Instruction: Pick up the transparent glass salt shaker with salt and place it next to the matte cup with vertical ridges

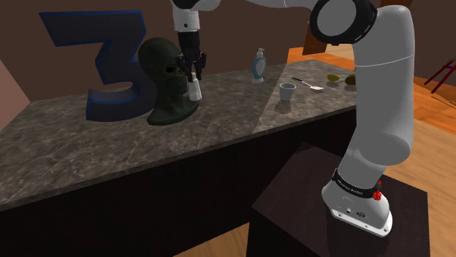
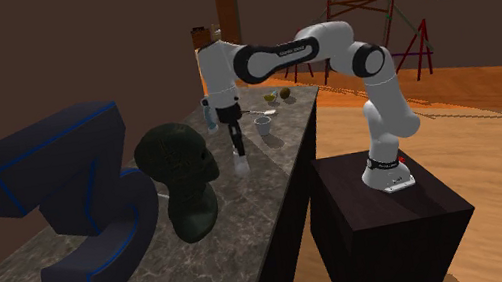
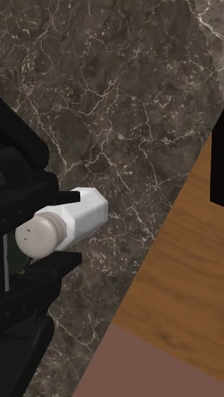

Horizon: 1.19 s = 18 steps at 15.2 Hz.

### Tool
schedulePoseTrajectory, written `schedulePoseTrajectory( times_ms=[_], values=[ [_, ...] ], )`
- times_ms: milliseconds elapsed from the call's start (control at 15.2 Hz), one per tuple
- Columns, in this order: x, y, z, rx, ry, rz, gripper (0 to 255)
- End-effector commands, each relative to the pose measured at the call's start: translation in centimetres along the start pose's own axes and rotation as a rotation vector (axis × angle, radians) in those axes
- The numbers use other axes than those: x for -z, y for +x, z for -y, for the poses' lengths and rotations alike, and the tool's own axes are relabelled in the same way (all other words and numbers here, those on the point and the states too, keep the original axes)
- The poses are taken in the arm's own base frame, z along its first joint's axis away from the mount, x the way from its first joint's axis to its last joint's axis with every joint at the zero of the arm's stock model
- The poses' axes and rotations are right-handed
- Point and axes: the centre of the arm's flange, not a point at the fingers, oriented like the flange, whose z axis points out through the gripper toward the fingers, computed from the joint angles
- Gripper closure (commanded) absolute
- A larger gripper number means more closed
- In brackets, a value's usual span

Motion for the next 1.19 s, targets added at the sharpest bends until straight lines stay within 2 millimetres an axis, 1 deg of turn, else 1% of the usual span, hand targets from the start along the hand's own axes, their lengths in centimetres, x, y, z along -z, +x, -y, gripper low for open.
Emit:
schedulePoseTrajectory(
  times_ms=[0,1122],
  values=[
    [0.2,-0.8,-2.2,0.0,0.0,0.0,255],
    [1.0,-8.1,-23.4,0.0,0.0,0.0,255]
  ],
)
